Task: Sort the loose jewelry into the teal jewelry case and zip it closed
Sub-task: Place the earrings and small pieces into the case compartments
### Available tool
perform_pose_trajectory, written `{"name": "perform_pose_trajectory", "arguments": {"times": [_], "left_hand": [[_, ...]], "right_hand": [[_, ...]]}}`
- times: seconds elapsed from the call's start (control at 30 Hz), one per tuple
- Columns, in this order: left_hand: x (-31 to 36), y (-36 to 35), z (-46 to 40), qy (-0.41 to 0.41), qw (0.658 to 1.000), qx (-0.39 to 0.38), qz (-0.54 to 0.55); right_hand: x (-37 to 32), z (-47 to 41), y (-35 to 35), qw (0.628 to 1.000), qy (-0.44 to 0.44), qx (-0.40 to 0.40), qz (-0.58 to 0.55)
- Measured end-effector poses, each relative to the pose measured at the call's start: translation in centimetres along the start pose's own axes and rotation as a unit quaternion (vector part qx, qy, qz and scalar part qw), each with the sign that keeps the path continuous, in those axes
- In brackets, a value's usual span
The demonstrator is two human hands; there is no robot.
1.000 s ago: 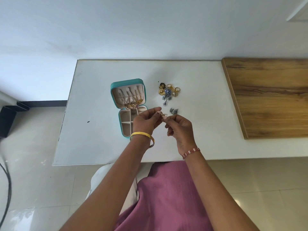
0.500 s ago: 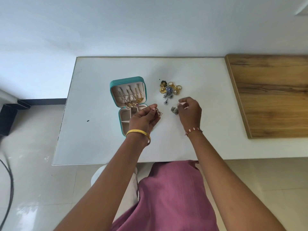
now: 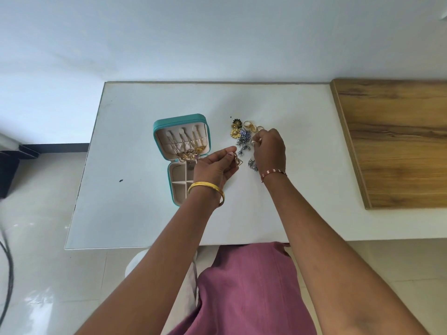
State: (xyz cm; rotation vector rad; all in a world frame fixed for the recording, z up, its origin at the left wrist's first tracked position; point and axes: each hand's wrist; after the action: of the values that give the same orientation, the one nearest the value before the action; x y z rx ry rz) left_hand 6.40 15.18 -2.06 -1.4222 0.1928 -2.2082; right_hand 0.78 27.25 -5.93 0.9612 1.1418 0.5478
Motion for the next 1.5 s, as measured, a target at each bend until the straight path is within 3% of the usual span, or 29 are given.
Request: {"name": "perform_pose_trajectory", "arguments": {"times": [0.13,0.27,0.4,0.6,1.03,1.2,1.5], "left_hand": [[-0.3,0.0,0.2,0.008,1.0,0.004,0.002],[-0.1,0.2,0.9,0.006,1.0,0.015,0.01],[0.4,0.5,2.0,0.007,1.0,0.013,0.027],[1.3,2.1,4.2,0.009,0.999,0.014,0.034],[2.0,8.8,6.6,-0.038,0.996,0.08,0.005],[1.7,11.1,5.9,-0.071,0.989,0.114,-0.068],[1.9,11.5,4.8,-0.12,0.974,0.121,-0.152]], "right_hand": [[0.3,0.5,0.0,0.998,-0.019,0.009,-0.062],[0.3,1.9,0.9,0.977,-0.065,0.023,-0.202],[-0.2,4.5,2.1,0.93,-0.112,-0.035,-0.349],[-2.2,9.1,3.4,0.9,-0.092,-0.103,-0.413],[-4.7,14.3,1.8,0.928,-0.061,-0.175,-0.324],[-5.6,14.4,0.4,0.945,-0.054,-0.163,-0.277],[-7.7,14.3,-2.3,0.982,0.047,-0.144,-0.109]]}}
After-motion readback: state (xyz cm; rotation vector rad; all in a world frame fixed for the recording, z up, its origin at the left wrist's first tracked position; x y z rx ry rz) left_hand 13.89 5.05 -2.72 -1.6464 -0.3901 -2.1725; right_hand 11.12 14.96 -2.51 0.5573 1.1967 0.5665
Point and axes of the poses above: each hand's wrist, its own z-axis away from the middle knuckle, its own y-axis out of the back of the hand, x = y × z, and after that the axes turned 11 degrees about -y, right-handed
